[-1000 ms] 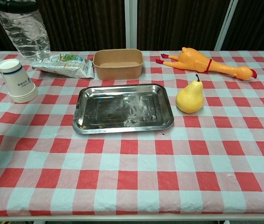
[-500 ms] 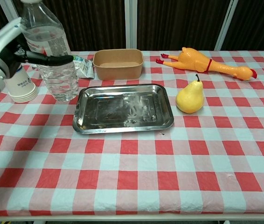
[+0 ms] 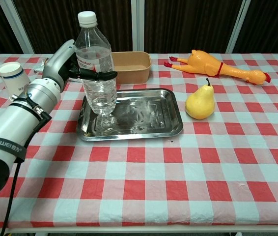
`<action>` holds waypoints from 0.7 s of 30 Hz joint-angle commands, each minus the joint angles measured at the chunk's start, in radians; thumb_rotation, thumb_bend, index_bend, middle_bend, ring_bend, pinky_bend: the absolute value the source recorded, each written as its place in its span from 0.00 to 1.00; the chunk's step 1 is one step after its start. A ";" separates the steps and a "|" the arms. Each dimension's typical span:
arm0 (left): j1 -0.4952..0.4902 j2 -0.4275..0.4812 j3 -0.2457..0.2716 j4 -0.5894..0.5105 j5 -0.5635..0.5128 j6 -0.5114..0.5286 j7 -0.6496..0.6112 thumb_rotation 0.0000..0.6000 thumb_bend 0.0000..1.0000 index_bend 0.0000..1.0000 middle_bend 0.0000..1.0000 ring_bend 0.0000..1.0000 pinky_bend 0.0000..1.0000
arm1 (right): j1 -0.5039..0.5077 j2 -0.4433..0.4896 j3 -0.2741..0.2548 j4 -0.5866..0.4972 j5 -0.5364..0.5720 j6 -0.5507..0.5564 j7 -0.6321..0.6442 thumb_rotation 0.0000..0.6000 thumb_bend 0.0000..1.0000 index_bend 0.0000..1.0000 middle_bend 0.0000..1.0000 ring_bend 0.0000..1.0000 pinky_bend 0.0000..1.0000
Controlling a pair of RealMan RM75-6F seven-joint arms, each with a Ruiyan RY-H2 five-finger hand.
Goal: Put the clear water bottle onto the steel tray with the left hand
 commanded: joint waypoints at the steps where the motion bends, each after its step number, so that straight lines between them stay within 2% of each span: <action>1: -0.025 -0.039 -0.015 0.061 -0.012 -0.014 -0.037 1.00 0.23 0.61 0.69 0.57 0.60 | 0.002 0.001 -0.001 0.003 0.005 -0.009 0.005 1.00 0.11 0.12 0.14 0.00 0.05; 8: -0.002 -0.051 0.014 0.100 0.007 0.015 -0.089 1.00 0.22 0.55 0.64 0.52 0.56 | 0.010 -0.002 -0.002 0.011 0.017 -0.027 0.003 1.00 0.11 0.12 0.14 0.00 0.05; 10: 0.006 -0.047 0.027 0.098 0.013 0.013 -0.099 1.00 0.19 0.49 0.60 0.48 0.52 | 0.011 -0.001 -0.002 0.008 0.017 -0.029 0.005 1.00 0.11 0.12 0.14 0.00 0.05; 12: 0.012 -0.043 0.036 0.092 0.016 0.008 -0.107 1.00 0.15 0.37 0.52 0.40 0.46 | 0.012 0.001 -0.002 0.007 0.017 -0.029 0.007 1.00 0.12 0.12 0.14 0.00 0.05; 15: 0.022 -0.036 0.042 0.077 0.016 0.005 -0.114 1.00 0.10 0.25 0.44 0.33 0.40 | 0.013 0.003 -0.001 0.006 0.020 -0.032 0.011 1.00 0.11 0.12 0.14 0.00 0.05; 21: 0.037 -0.034 0.056 0.073 0.037 0.050 -0.141 1.00 0.07 0.19 0.38 0.28 0.36 | 0.014 0.008 0.001 0.004 0.020 -0.034 0.022 1.00 0.11 0.12 0.14 0.00 0.05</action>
